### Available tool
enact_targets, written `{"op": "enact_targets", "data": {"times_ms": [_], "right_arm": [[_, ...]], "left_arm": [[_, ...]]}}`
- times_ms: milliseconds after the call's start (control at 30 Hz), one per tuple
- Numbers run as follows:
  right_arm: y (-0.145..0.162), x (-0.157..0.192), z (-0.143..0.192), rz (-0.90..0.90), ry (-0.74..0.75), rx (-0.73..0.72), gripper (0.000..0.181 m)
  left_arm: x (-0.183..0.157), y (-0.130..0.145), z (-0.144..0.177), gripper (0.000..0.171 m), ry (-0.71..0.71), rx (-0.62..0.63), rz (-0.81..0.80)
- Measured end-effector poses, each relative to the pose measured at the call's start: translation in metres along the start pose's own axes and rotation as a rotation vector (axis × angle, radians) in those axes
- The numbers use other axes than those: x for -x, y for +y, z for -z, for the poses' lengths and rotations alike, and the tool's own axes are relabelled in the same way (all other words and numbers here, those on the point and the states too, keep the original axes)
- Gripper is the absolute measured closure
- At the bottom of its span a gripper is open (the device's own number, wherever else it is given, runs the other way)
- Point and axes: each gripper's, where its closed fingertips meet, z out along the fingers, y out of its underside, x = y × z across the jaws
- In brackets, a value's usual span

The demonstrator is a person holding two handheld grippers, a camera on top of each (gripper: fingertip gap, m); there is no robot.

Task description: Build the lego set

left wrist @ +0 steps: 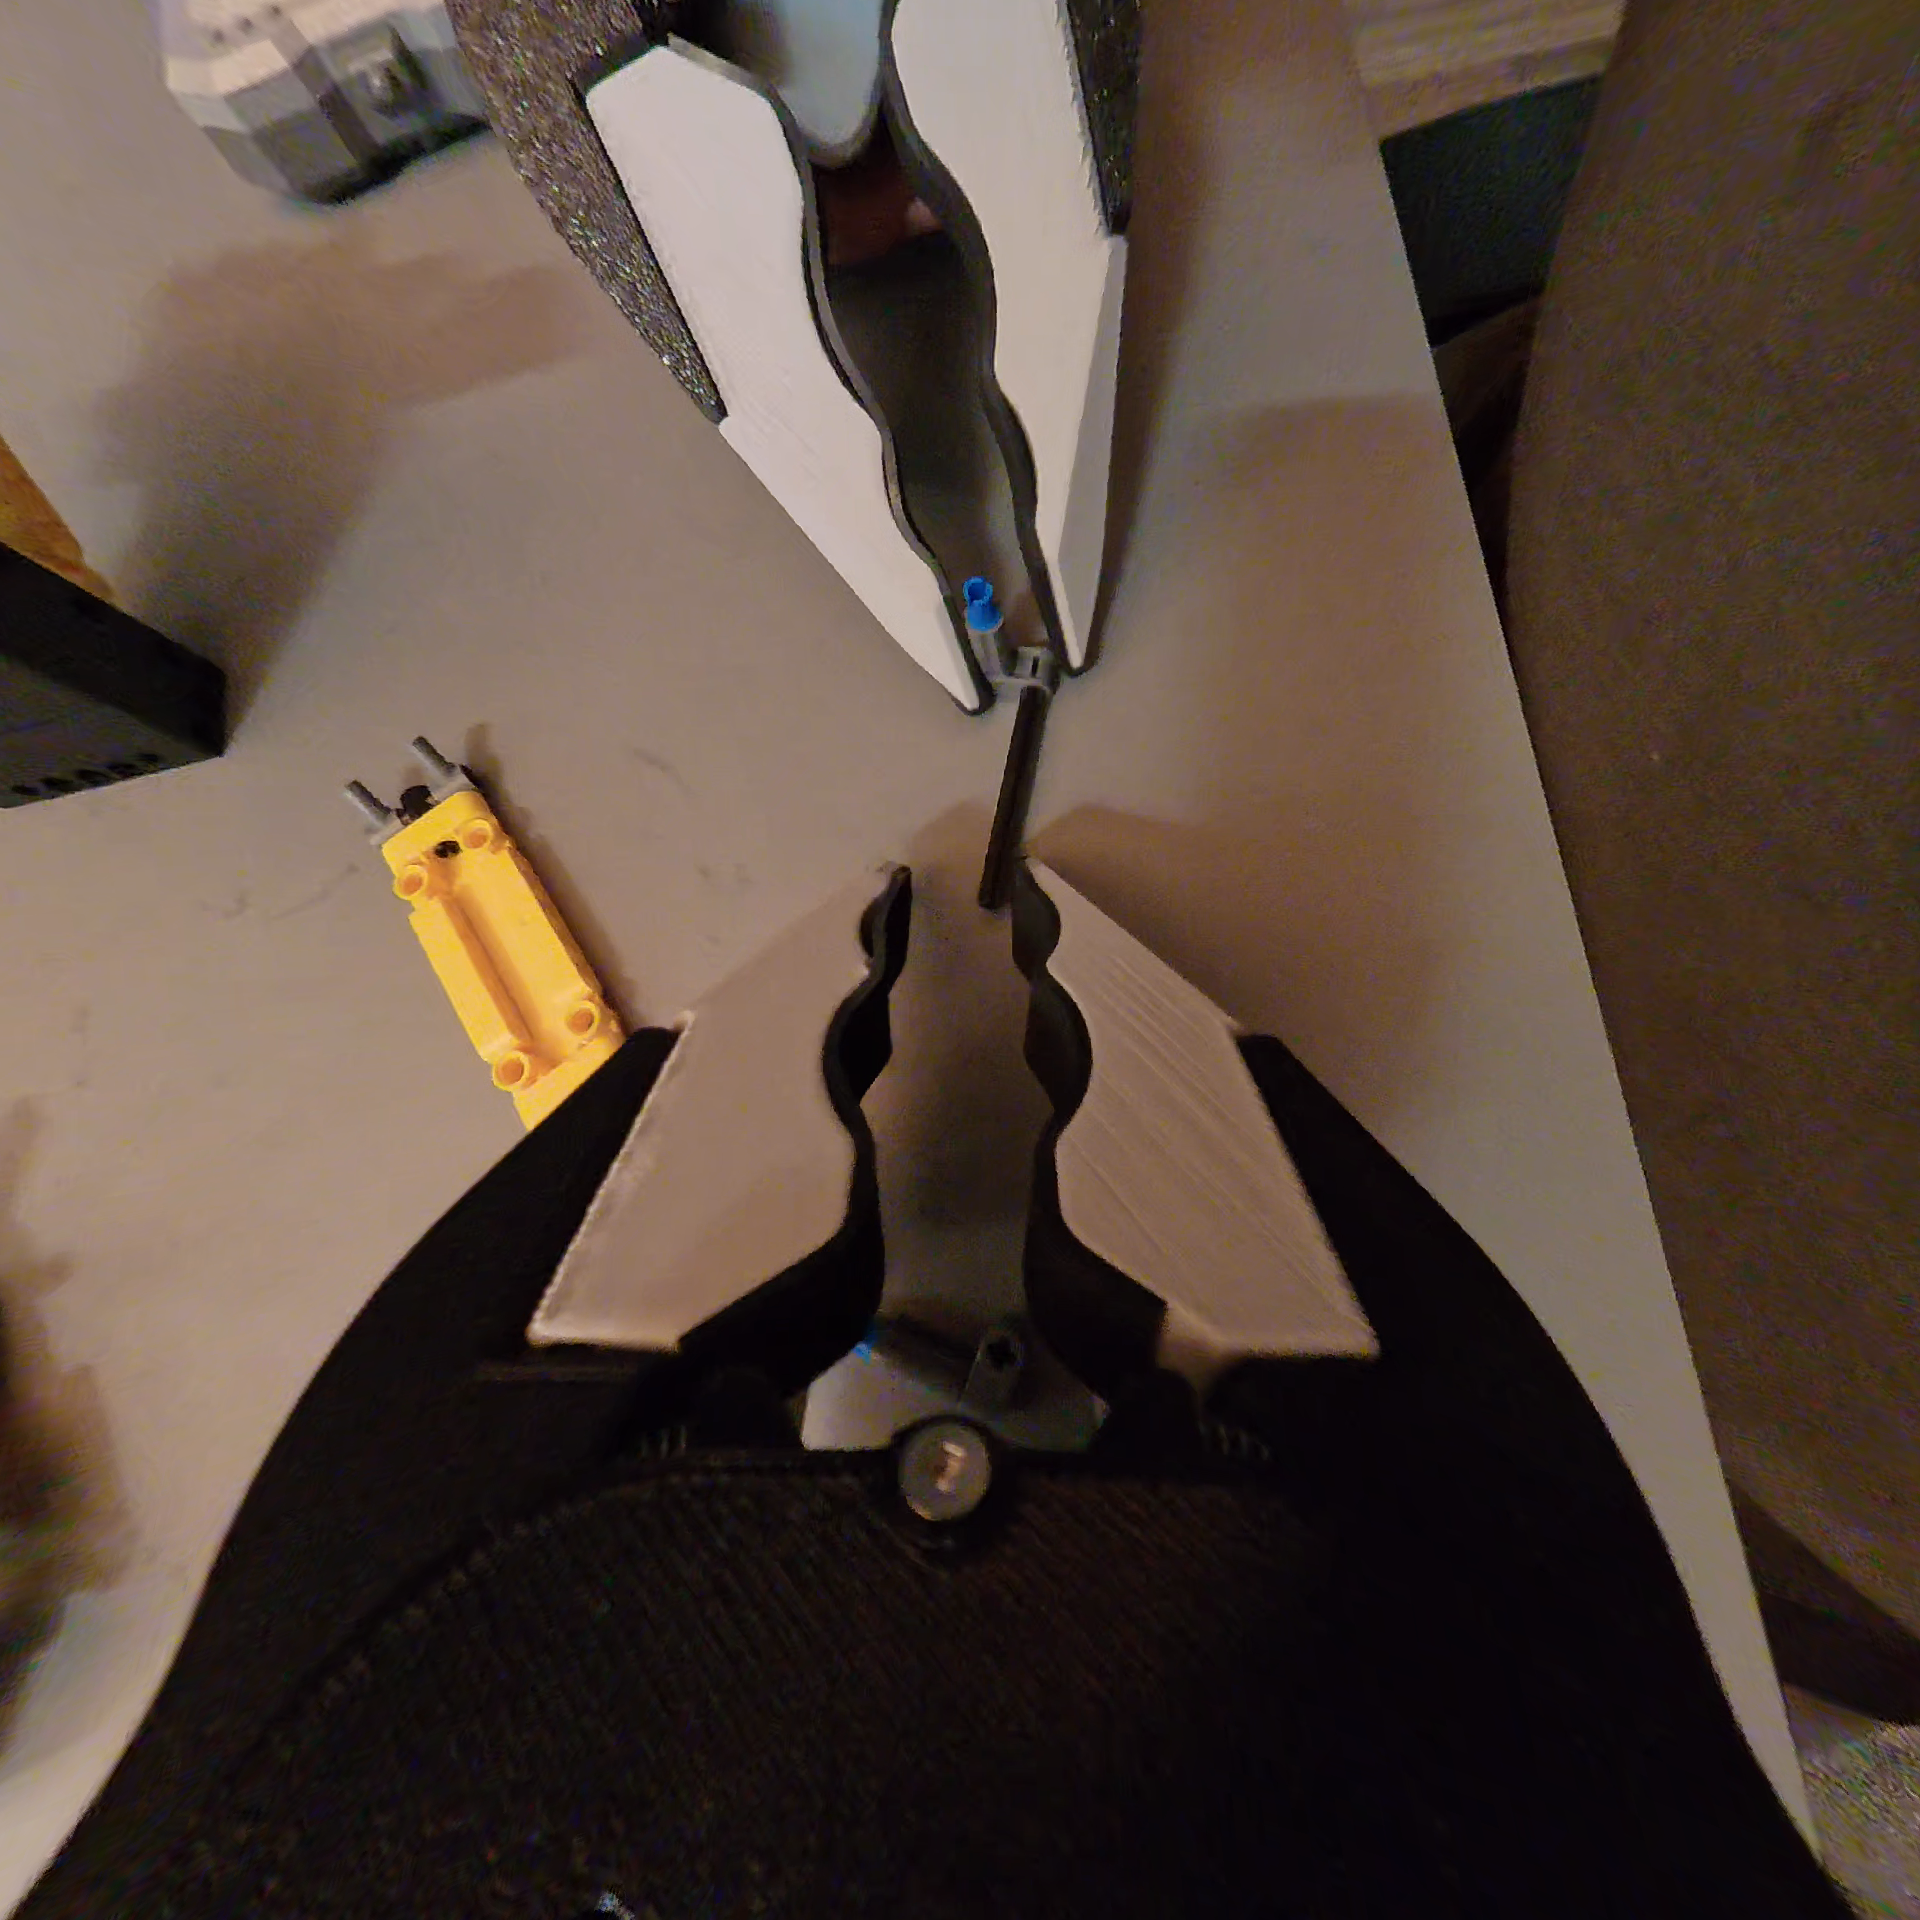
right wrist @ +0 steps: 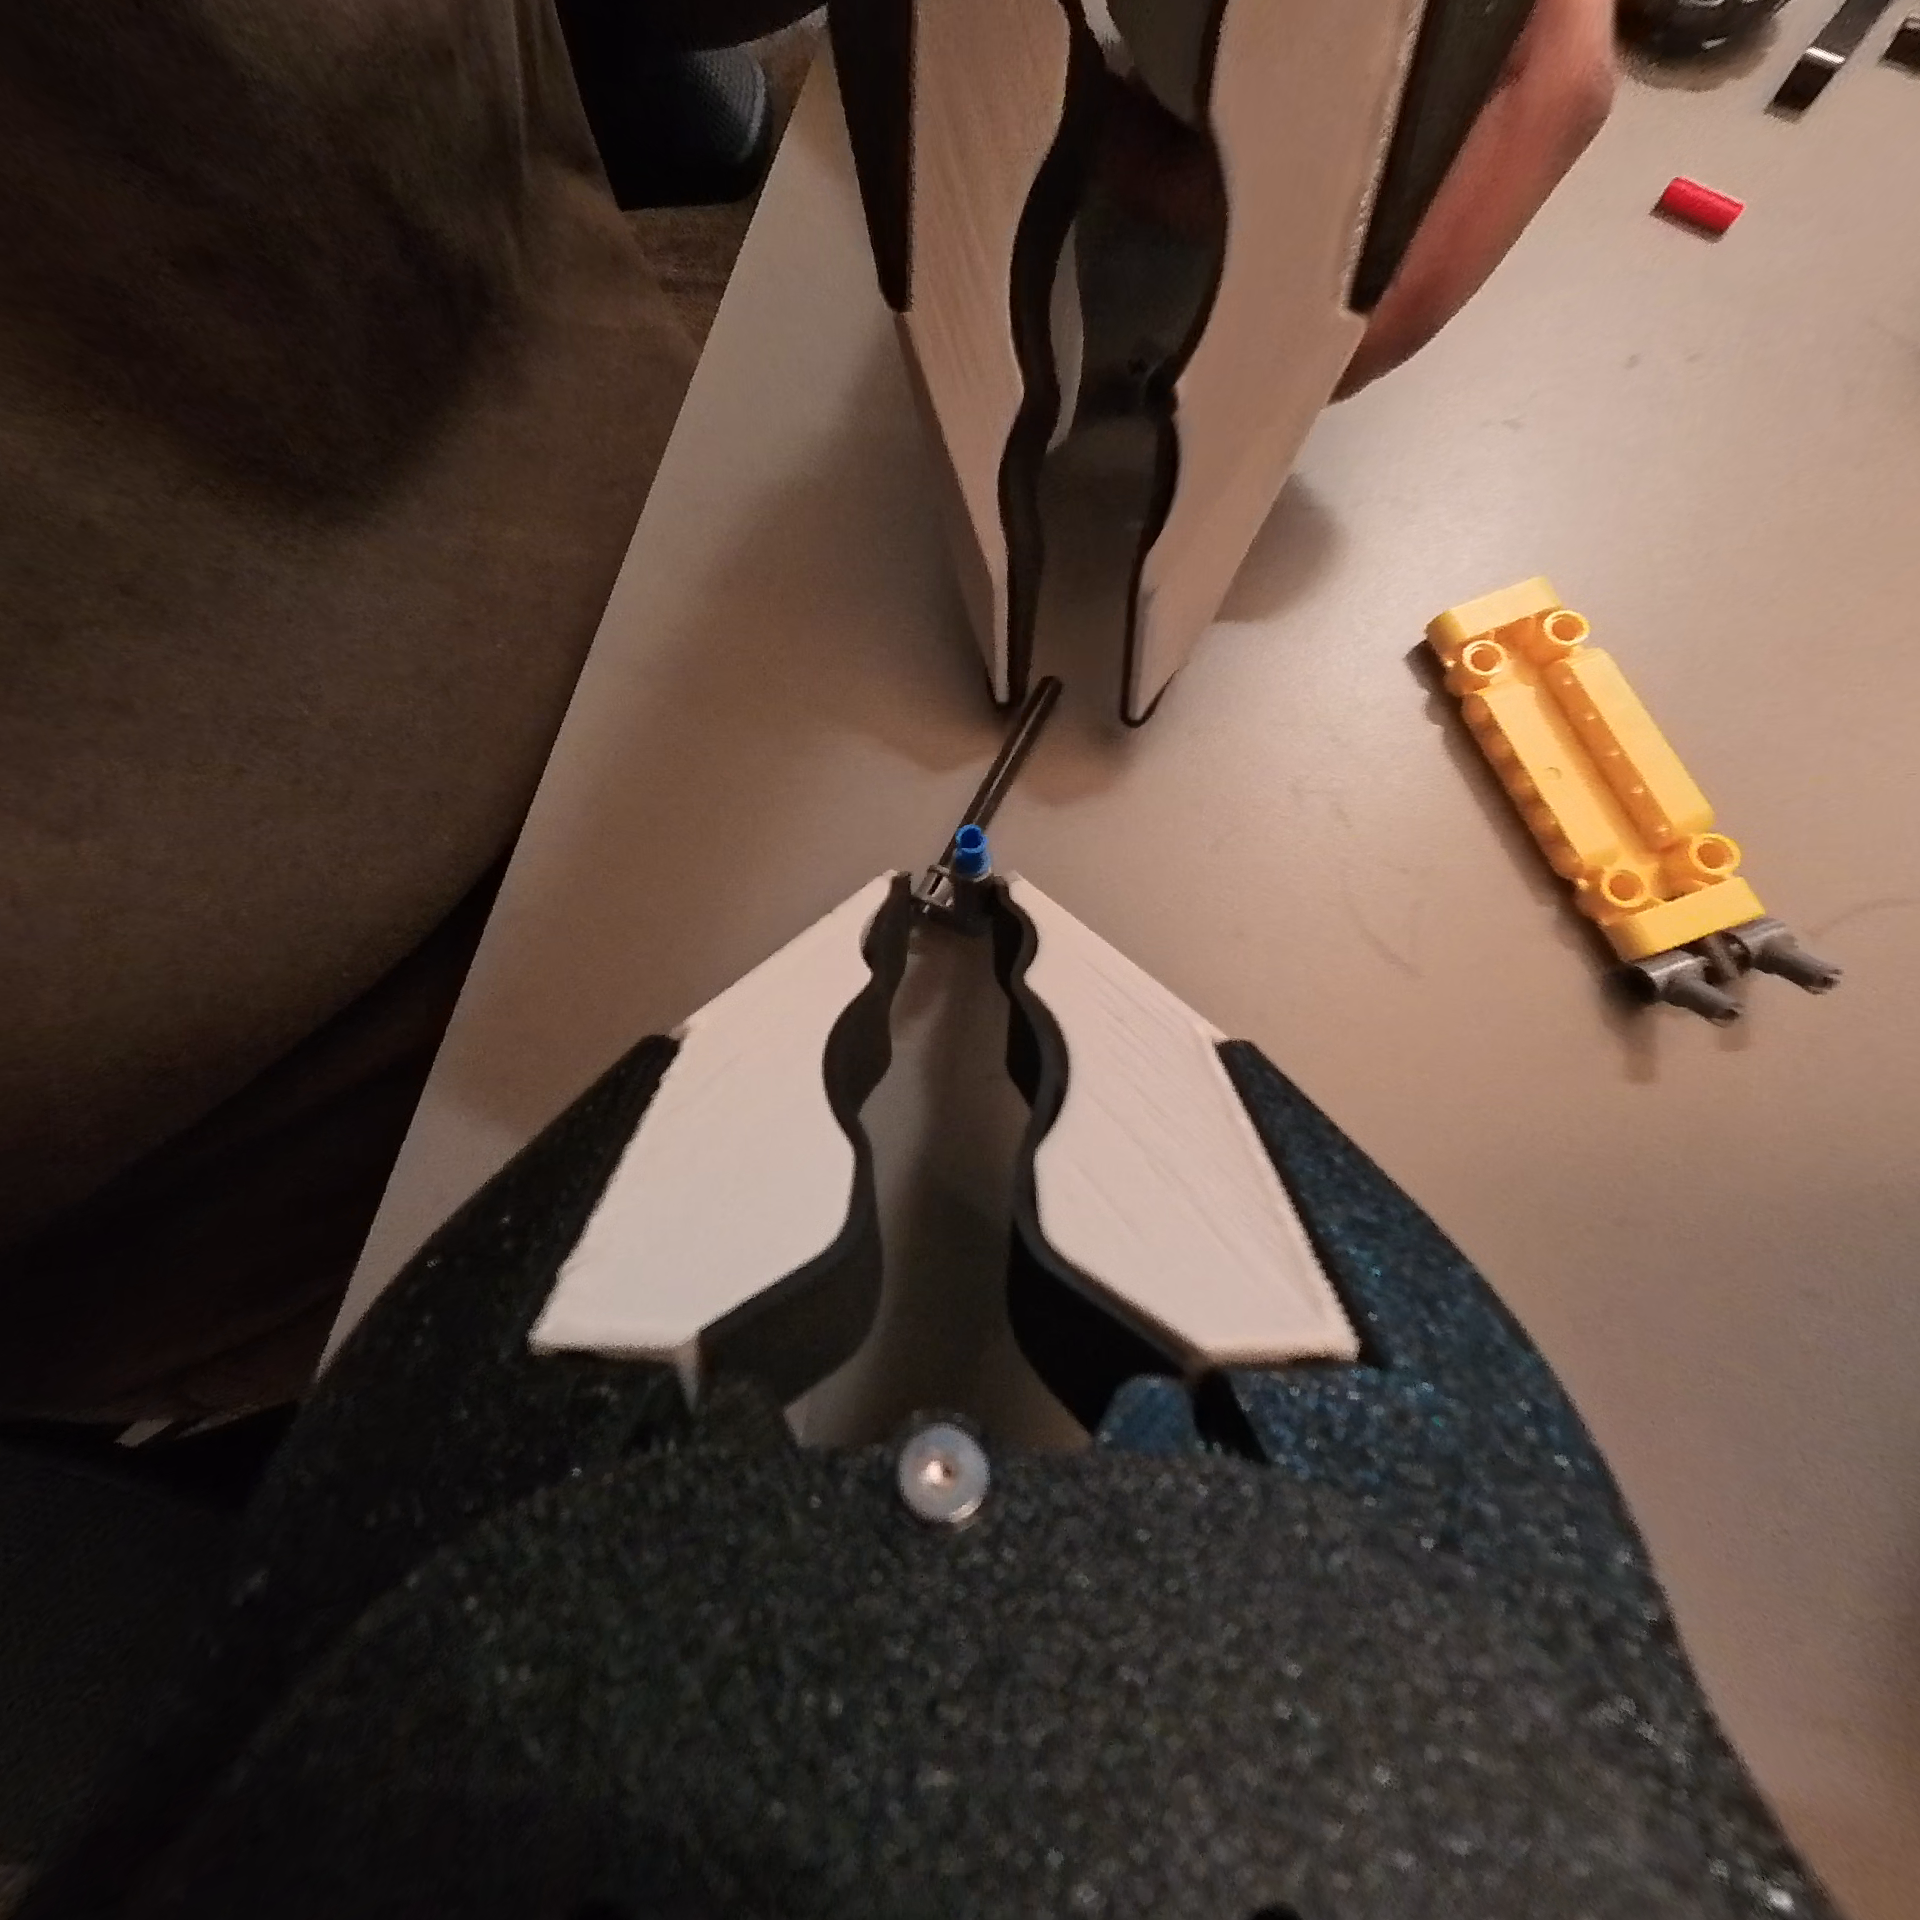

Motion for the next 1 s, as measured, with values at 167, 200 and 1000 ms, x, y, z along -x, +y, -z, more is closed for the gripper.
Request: {"op": "enact_targets", "data": {"times_ms": [167, 200, 1000], "right_arm": [[0.0001, -0.0012, -0.0006, -0.002, 0.0, 0.004, 0.166], [0.0001, -0.0014, -0.0008, -0.001, 0.0, 0.004, 0.166], [-0.0001, -0.0022, -0.0014, -0.001, -0.007, 0.006, 0.167]], "left_arm": [[-0.0039, 0.0024, -0.0019, 0.169, 0.029, 0.02, -0.005], [-0.0041, 0.0025, -0.002, 0.169, 0.03, 0.021, -0.006], [-0.0059, 0.0024, -0.0028, 0.171, 0.089, 0.026, 0.047]]}}
